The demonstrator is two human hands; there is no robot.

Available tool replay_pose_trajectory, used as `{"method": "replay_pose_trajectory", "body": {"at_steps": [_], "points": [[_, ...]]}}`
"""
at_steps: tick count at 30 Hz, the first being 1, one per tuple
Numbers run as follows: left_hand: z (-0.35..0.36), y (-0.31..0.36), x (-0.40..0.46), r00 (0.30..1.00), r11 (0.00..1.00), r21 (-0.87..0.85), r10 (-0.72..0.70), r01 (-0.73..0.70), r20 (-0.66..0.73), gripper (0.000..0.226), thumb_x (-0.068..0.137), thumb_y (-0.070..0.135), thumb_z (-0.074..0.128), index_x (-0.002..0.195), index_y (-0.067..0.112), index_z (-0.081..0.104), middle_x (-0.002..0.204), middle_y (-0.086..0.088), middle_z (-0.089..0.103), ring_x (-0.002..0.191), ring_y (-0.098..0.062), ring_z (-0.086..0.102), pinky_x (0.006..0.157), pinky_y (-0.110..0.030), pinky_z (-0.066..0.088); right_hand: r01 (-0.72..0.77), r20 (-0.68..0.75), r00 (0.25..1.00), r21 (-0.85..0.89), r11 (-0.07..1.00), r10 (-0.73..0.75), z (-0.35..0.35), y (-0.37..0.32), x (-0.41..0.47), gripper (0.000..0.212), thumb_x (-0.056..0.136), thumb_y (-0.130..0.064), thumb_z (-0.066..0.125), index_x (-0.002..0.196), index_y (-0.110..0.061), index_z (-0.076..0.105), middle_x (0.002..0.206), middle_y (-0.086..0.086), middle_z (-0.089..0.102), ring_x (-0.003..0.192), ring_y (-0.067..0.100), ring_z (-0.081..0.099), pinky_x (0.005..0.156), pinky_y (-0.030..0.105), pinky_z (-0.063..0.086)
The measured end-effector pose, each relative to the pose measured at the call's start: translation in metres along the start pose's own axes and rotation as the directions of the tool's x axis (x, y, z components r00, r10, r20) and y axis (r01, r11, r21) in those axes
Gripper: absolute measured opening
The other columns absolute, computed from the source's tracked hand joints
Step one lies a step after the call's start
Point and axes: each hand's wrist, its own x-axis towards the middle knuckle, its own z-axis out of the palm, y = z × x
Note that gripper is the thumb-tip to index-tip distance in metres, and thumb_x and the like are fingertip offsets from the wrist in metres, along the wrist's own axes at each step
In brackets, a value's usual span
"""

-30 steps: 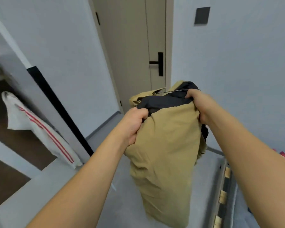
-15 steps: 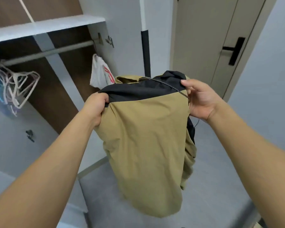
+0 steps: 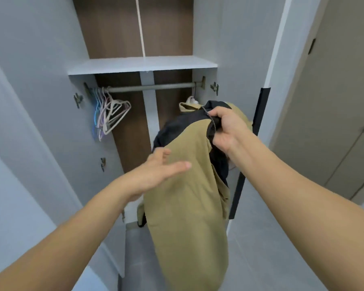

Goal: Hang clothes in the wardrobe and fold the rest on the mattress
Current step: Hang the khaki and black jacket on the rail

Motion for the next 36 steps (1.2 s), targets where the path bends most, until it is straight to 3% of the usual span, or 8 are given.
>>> {"method": "replay_pose_trajectory", "body": {"at_steps": [3, 6, 9, 15, 22, 26, 29, 36], "points": [[0.042, -0.001, 0.002, 0.990, 0.992, 0.103, -0.058, 0.072, -0.128, 0.118, 0.054, 0.087, 0.069, 0.150, 0.039, 0.019, 0.153, 0.011, 0.027, 0.137, -0.020, 0.038, 0.110, -0.044, 0.039, -0.001, 0.049, 0.999, 0.006, 1.000, 0.001, 0.031, 0.013, 0.012, 0.005, 0.092, 0.000, 0.052, 0.096, -0.003, 0.052, 0.079, 0.012, 0.054, 0.064, 0.024, 0.055, 0.075, 0.034, 0.052], [0.039, -0.003, 0.032, 0.877, 0.998, -0.053, -0.040, 0.017, -0.479, 0.025, 0.085, 0.039, 0.059, 0.091, 0.017, 0.051, 0.091, 0.003, 0.055, 0.080, -0.020, 0.052, 0.070, -0.031, 0.043, 0.072, 0.166, 0.985, -0.096, 0.993, -0.055, 0.046, 0.018, 0.018, 0.014, 0.091, -0.001, 0.056, 0.082, -0.011, 0.051, 0.061, 0.005, 0.056, 0.052, 0.019, 0.057, 0.059, 0.029, 0.052], [0.014, -0.012, 0.046, 0.881, 0.963, -0.267, -0.093, -0.039, -0.464, 0.024, 0.087, 0.022, 0.048, 0.068, 0.017, 0.035, 0.071, -0.007, 0.033, 0.071, -0.021, 0.032, 0.068, -0.033, 0.027, 0.298, 0.309, 0.929, -0.297, 0.907, -0.204, 0.047, 0.015, 0.021, 0.018, 0.088, -0.003, 0.062, 0.083, -0.018, 0.054, 0.070, -0.002, 0.061, 0.067, 0.016, 0.062, 0.065, 0.029, 0.052], [-0.036, -0.023, 0.057, 0.828, 0.810, -0.582, -0.278, -0.071, -0.487, 0.030, 0.093, 0.024, 0.035, 0.079, 0.011, 0.058, 0.081, -0.014, 0.060, 0.076, -0.022, 0.056, 0.072, -0.032, 0.046, 0.672, 0.577, 0.736, -0.683, 0.285, -0.353, 0.039, -0.010, 0.028, 0.007, 0.087, -0.016, 0.066, 0.082, -0.012, 0.061, 0.074, -0.006, 0.059, 0.072, 0.011, 0.058, 0.070, 0.024, 0.047], [-0.036, 0.016, 0.043, 0.657, 0.970, 0.177, 0.245, -0.169, -0.713, 0.020, 0.077, 0.033, 0.049, 0.096, 0.030, 0.042, 0.111, 0.004, 0.043, 0.103, -0.021, 0.042, 0.078, -0.030, 0.038, 0.619, 0.626, 0.635, -0.763, -0.185, -0.453, 0.061, -0.028, 0.031, 0.036, 0.087, -0.022, 0.065, 0.058, -0.027, 0.044, 0.056, -0.010, 0.047, 0.052, 0.010, 0.046, 0.047, 0.021, 0.029], [0.015, 0.015, 0.043, 0.916, 0.972, 0.227, 0.141, -0.057, -0.376, 0.065, 0.069, 0.068, 0.062, 0.118, 0.028, 0.045, 0.123, 0.009, 0.034, 0.116, -0.012, 0.037, 0.089, -0.035, 0.042, 0.545, 0.549, 0.681, -0.822, -0.165, -0.485, 0.073, -0.030, 0.039, 0.037, 0.089, -0.017, 0.063, 0.059, -0.023, 0.042, 0.055, -0.006, 0.044, 0.047, 0.009, 0.040, 0.035, 0.011, 0.022], [-0.003, 0.017, 0.052, 0.803, 0.978, 0.170, 0.195, -0.118, -0.563, 0.015, 0.090, 0.031, 0.057, 0.079, 0.021, 0.053, 0.099, -0.008, 0.060, 0.095, -0.028, 0.059, 0.076, -0.039, 0.048, 0.529, 0.558, 0.695, -0.824, -0.203, -0.454, 0.073, -0.033, 0.044, 0.035, 0.090, -0.024, 0.063, 0.060, -0.021, 0.046, 0.055, -0.004, 0.047, 0.047, 0.011, 0.041, 0.037, 0.016, 0.025], [-0.070, 0.051, 0.054, 0.740, 0.980, 0.061, 0.182, -0.187, -0.648, 0.018, 0.079, 0.003, 0.040, 0.070, 0.008, 0.055, 0.065, -0.005, 0.053, 0.063, -0.020, 0.047, 0.060, -0.030, 0.032, 0.548, 0.563, 0.745, -0.822, -0.153, -0.356, 0.040, -0.041, 0.066, 0.046, 0.094, -0.046, 0.056, 0.058, -0.022, 0.044, 0.049, -0.008, 0.042, 0.045, 0.011, 0.040, 0.047, 0.026, 0.027]]}}
